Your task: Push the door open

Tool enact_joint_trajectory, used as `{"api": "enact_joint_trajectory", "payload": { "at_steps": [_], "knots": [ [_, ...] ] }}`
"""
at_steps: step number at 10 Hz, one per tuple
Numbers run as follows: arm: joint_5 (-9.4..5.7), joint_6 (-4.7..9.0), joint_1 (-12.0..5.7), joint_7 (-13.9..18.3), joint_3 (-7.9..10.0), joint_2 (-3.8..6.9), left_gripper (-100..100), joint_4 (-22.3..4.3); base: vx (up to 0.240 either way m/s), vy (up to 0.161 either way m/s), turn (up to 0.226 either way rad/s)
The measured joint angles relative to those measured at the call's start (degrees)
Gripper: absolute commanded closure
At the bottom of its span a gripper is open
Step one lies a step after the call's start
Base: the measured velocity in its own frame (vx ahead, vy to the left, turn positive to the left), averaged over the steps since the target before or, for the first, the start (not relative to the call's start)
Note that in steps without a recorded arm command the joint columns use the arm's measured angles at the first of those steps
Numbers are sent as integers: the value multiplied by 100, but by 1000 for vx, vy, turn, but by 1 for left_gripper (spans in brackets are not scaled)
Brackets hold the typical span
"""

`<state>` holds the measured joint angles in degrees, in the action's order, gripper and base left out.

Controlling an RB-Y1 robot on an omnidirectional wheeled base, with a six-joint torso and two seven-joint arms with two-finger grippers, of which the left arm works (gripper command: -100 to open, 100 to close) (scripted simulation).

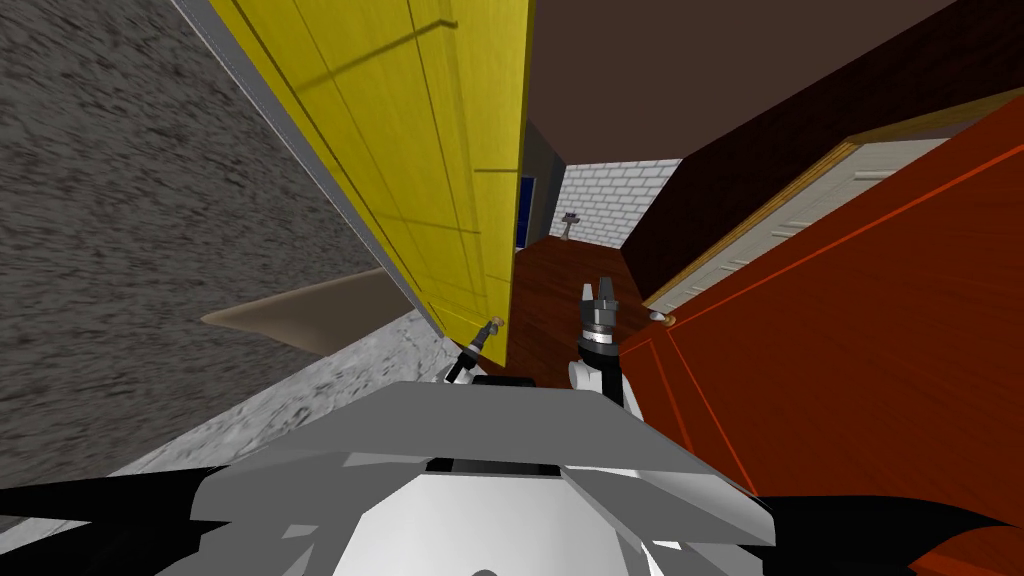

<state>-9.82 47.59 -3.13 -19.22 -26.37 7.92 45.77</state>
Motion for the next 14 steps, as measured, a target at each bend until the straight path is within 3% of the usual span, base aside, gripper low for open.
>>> {"api": "enact_joint_trajectory", "payload": {
  "at_steps": [2, 12, 13, 14],
  "knots": [
    [-104, 36, -19, 282, 34, -26, 100, -66, 38, -23, -32],
    [-694, -102, 89, 1693, 215, -39, 100, 61, 42, -27, -41],
    [-726, -56, 71, 1819, 222, -49, 100, 2, 44, -16, -42],
    [-786, -79, 142, 1951, 236, -42, 100, 100, 32, -15, -18]
  ]
}}
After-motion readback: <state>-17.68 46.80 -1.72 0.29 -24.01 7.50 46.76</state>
